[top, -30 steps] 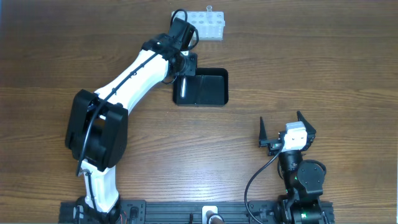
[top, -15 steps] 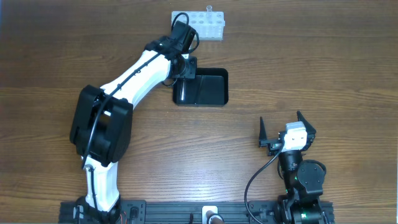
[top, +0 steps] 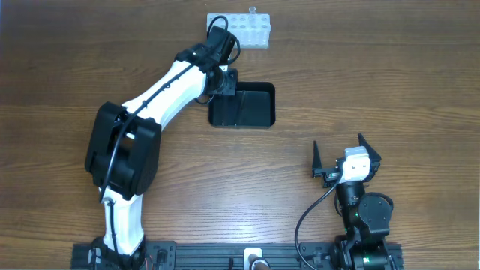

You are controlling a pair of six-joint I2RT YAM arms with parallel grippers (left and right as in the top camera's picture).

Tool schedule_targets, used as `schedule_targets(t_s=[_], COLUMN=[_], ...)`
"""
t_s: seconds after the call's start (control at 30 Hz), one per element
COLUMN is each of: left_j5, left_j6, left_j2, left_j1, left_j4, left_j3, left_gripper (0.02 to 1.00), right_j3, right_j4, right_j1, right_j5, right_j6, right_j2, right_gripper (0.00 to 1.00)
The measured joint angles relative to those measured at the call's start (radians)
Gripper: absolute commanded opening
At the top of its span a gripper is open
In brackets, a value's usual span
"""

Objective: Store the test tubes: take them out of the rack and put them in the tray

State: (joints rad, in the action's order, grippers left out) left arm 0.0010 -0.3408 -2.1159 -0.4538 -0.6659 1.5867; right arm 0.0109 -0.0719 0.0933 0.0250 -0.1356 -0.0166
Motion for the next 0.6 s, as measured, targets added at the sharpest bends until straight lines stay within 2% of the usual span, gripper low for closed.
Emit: schedule_targets(t_s=[0.13,0.33,0.5,0.6], left_j5=[0.000,0.000,0.000,-0.001], left_j6=[0.000,-0.002,-0.003,-0.006], left_j2=[-0.011,-0.011,-0.001,0.038], left_j1=[0.000,0.002,0.002,0.002], left_j4=[-0.001,0.000,0.004,0.004], left_j3=[0.000,0.000,0.000,-0.001], left_gripper=[0.364,0.630,0.728,0.739], right_j3=[0.000,0.000,0.000,0.000], right_j4=[0.000,0.000,0.000,0.000], right_j1=[0.000,0.000,0.000,0.000], right_j5=[0.000,0.000,0.000,0.000], right_j6=[0.000,0.001,0.000,0.000], right_j2=[0.000,0.000,0.000,0.000], right_gripper=[0.991,0.993,0.993,0.991])
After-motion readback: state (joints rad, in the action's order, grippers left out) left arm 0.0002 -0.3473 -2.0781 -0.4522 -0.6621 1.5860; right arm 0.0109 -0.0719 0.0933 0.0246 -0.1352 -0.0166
